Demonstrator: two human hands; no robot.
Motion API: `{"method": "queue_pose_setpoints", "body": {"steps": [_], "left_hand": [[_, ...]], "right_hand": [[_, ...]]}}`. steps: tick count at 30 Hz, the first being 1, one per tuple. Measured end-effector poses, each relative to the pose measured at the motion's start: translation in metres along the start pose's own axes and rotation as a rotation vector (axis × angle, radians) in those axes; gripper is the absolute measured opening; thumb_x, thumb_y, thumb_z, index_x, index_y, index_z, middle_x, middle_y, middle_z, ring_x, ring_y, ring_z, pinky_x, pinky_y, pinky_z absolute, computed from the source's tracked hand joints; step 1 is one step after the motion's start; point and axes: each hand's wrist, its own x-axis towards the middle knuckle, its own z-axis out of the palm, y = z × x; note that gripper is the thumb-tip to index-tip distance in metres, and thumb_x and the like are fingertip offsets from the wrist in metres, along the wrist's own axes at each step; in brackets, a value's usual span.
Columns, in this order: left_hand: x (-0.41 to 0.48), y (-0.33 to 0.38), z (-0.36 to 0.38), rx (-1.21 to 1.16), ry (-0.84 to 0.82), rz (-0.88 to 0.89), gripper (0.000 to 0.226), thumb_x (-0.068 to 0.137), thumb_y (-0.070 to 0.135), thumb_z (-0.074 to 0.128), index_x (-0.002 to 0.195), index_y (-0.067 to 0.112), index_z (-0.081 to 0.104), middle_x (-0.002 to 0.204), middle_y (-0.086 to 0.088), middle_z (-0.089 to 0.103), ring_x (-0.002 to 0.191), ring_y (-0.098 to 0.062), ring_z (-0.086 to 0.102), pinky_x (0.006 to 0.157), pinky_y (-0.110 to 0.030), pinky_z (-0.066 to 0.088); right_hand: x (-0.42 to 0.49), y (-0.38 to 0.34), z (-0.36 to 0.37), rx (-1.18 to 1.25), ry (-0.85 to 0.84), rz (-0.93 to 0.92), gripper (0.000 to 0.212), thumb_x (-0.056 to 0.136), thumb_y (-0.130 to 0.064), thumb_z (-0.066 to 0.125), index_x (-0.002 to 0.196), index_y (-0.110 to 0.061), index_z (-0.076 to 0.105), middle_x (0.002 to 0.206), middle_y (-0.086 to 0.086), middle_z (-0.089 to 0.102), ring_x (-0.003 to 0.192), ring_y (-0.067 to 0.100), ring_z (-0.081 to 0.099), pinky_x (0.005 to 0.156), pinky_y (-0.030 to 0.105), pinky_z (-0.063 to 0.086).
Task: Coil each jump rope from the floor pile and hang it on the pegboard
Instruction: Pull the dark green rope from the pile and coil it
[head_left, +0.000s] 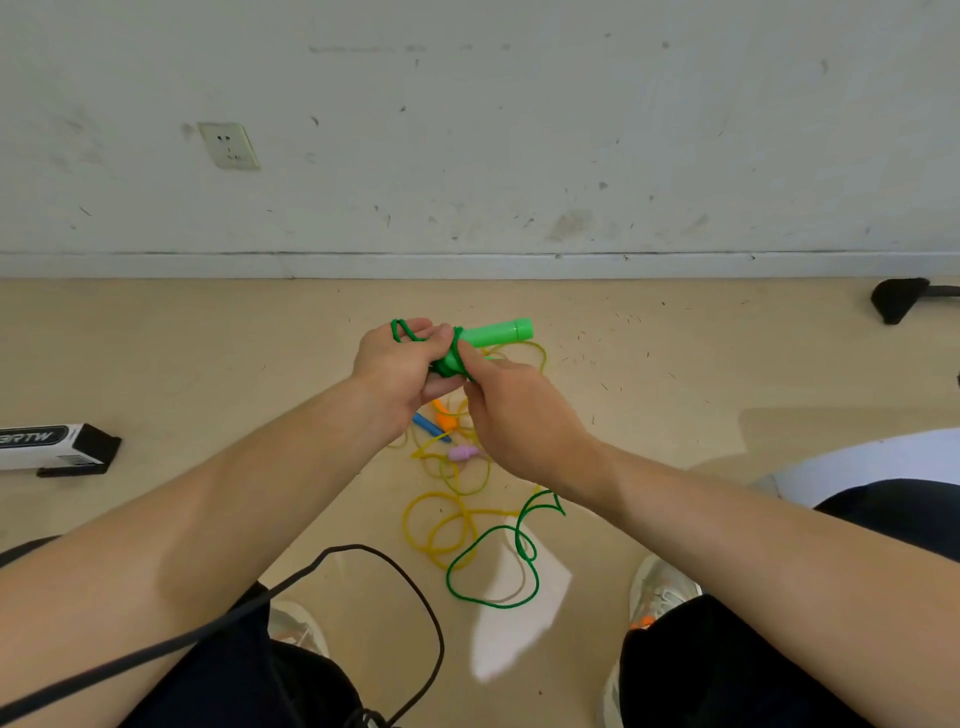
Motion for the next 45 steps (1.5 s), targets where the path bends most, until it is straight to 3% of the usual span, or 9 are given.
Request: {"method": "queue_pose_setpoints", "body": {"steps": [3, 7, 10, 13, 16, 20, 34, 40, 45], "left_hand": [[-0.003, 0.002, 0.001, -0.017, 0.017, 0.010, 0.047, 0.089, 0.009, 0.073, 0.127, -0.003, 0.051, 0.102, -0.009, 0.063, 0.081, -0.020, 0.067, 0.052, -0.030, 0.058], [-0.005, 0.002, 0.003, -0.022, 0.046, 0.049, 0.041, 0.083, 0.001, 0.076, 0.115, 0.007, 0.051, 0.113, -0.009, 0.067, 0.082, -0.017, 0.067, 0.046, -0.027, 0.055], [0.000, 0.006, 0.000, -0.039, 0.080, 0.080, 0.034, 0.085, -0.001, 0.074, 0.106, 0.012, 0.051, 0.114, -0.008, 0.067, 0.081, -0.016, 0.068, 0.049, -0.029, 0.057], [0.004, 0.014, -0.004, -0.049, 0.088, 0.099, 0.031, 0.087, 0.001, 0.073, 0.106, 0.011, 0.051, 0.110, -0.005, 0.068, 0.078, -0.016, 0.069, 0.055, -0.033, 0.061], [0.006, 0.021, -0.007, -0.098, 0.074, 0.092, 0.028, 0.088, 0.003, 0.073, 0.106, 0.011, 0.053, 0.106, -0.005, 0.067, 0.082, -0.021, 0.071, 0.064, -0.036, 0.063], [0.004, 0.028, -0.012, -0.067, -0.021, 0.011, 0.028, 0.088, 0.009, 0.073, 0.110, 0.013, 0.057, 0.105, -0.006, 0.072, 0.085, -0.025, 0.074, 0.071, -0.037, 0.062], [-0.010, 0.046, -0.021, 0.555, -0.465, 0.148, 0.032, 0.088, 0.005, 0.070, 0.115, 0.018, 0.059, 0.108, 0.007, 0.074, 0.088, -0.011, 0.073, 0.066, -0.033, 0.061], [-0.011, 0.032, -0.020, 0.703, -0.466, 0.150, 0.033, 0.090, 0.006, 0.070, 0.119, 0.012, 0.056, 0.114, 0.001, 0.069, 0.090, -0.017, 0.073, 0.066, -0.041, 0.063], [-0.011, 0.026, -0.016, 0.712, -0.485, 0.141, 0.031, 0.091, 0.007, 0.069, 0.117, 0.014, 0.055, 0.113, 0.001, 0.066, 0.093, -0.022, 0.073, 0.071, -0.049, 0.062]], "right_hand": [[-0.003, -0.006, 0.004, -0.220, -0.087, -0.013, 0.068, 0.100, -0.018, 0.044, 0.158, -0.010, 0.010, 0.124, 0.011, 0.052, 0.106, 0.031, 0.057, 0.079, 0.041, 0.045], [-0.005, -0.015, 0.005, -0.340, -0.018, -0.090, 0.073, 0.097, -0.024, 0.047, 0.157, -0.003, 0.010, 0.121, 0.012, 0.048, 0.099, 0.029, 0.058, 0.069, 0.036, 0.041], [-0.010, -0.019, 0.010, -0.111, 0.029, -0.103, 0.058, 0.098, -0.019, 0.048, 0.151, -0.006, 0.030, 0.118, 0.011, 0.050, 0.097, 0.032, 0.059, 0.073, 0.037, 0.045], [-0.014, -0.021, 0.012, 0.363, 0.004, 0.201, 0.028, 0.105, -0.026, 0.038, 0.122, -0.012, 0.056, 0.096, 0.004, 0.061, 0.091, 0.031, 0.067, 0.079, 0.044, 0.052], [-0.010, -0.007, 0.011, 0.579, -0.178, 0.358, 0.037, 0.107, -0.028, 0.035, 0.089, -0.014, 0.063, 0.061, -0.005, 0.058, 0.079, 0.030, 0.071, 0.070, 0.035, 0.050], [0.000, 0.023, 0.007, 0.738, -0.286, 0.401, 0.032, 0.104, -0.024, 0.047, 0.081, -0.014, 0.067, 0.062, -0.001, 0.052, 0.057, 0.013, 0.053, 0.056, 0.021, 0.044], [0.028, 0.064, -0.052, -0.075, -0.163, 0.129, 0.043, 0.085, -0.041, 0.068, 0.060, -0.014, 0.044, 0.055, 0.000, 0.040, 0.059, 0.023, 0.035, 0.051, 0.034, 0.027], [0.032, 0.061, -0.057, 0.079, -0.121, 0.024, 0.005, 0.089, -0.023, 0.072, 0.089, -0.019, 0.074, 0.081, -0.010, 0.059, 0.074, 0.010, 0.054, 0.068, 0.026, 0.037], [0.030, 0.057, -0.056, 0.134, -0.011, 0.037, 0.008, 0.084, -0.016, 0.076, 0.091, -0.019, 0.077, 0.081, -0.012, 0.057, 0.073, 0.005, 0.053, 0.066, 0.014, 0.038]]}}
